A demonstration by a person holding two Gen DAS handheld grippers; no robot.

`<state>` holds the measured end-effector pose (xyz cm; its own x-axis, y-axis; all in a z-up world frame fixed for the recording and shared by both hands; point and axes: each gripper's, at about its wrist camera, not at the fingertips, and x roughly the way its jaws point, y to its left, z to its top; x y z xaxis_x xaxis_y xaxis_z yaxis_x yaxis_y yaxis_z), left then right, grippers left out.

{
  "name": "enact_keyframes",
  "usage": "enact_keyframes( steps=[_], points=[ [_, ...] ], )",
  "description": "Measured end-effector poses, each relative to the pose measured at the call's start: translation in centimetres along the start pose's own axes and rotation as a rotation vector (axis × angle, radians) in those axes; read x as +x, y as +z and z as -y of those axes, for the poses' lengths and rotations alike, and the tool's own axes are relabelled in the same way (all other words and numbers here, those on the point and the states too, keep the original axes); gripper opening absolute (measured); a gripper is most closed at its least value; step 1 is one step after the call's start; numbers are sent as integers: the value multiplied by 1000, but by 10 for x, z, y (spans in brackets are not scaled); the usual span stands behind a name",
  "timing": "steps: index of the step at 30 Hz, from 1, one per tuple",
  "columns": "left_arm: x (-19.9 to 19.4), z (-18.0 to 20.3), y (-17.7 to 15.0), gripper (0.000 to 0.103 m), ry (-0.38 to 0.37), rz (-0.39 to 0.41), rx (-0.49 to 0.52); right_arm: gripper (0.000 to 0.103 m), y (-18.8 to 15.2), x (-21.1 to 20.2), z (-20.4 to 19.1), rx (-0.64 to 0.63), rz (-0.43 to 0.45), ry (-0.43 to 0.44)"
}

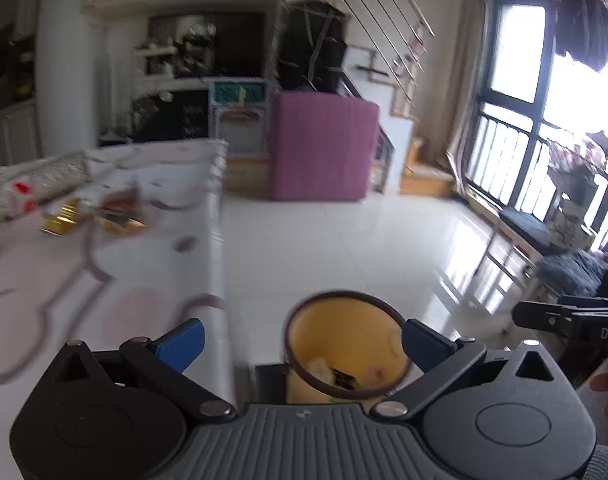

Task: Collect trash
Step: 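Withdraw both open tools from the wastebasket back toward the table, then grasp the cardboard box with the left tool while the right tool grasps the red snack box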

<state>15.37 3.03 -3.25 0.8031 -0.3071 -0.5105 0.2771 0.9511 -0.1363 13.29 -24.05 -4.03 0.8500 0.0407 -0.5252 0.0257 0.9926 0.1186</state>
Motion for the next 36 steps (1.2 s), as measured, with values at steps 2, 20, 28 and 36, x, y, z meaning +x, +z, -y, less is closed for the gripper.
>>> enact_keyframes(
  steps=[2, 20, 28, 36],
  points=[
    [-12, -14, 2, 103, 25, 28, -12, 103, 1, -2, -12, -8, 25, 26],
    [-62, -198, 43, 103, 525, 171, -179, 103, 6, 18, -157, -180, 92, 240],
    [-55, -284, 88, 103, 660, 181, -479, 103, -2, 25, -194, -241, 104, 295],
    [-19, -323, 101, 103, 735, 95, -777, 103, -12, 37, -182, -200, 82, 297]
  ],
)
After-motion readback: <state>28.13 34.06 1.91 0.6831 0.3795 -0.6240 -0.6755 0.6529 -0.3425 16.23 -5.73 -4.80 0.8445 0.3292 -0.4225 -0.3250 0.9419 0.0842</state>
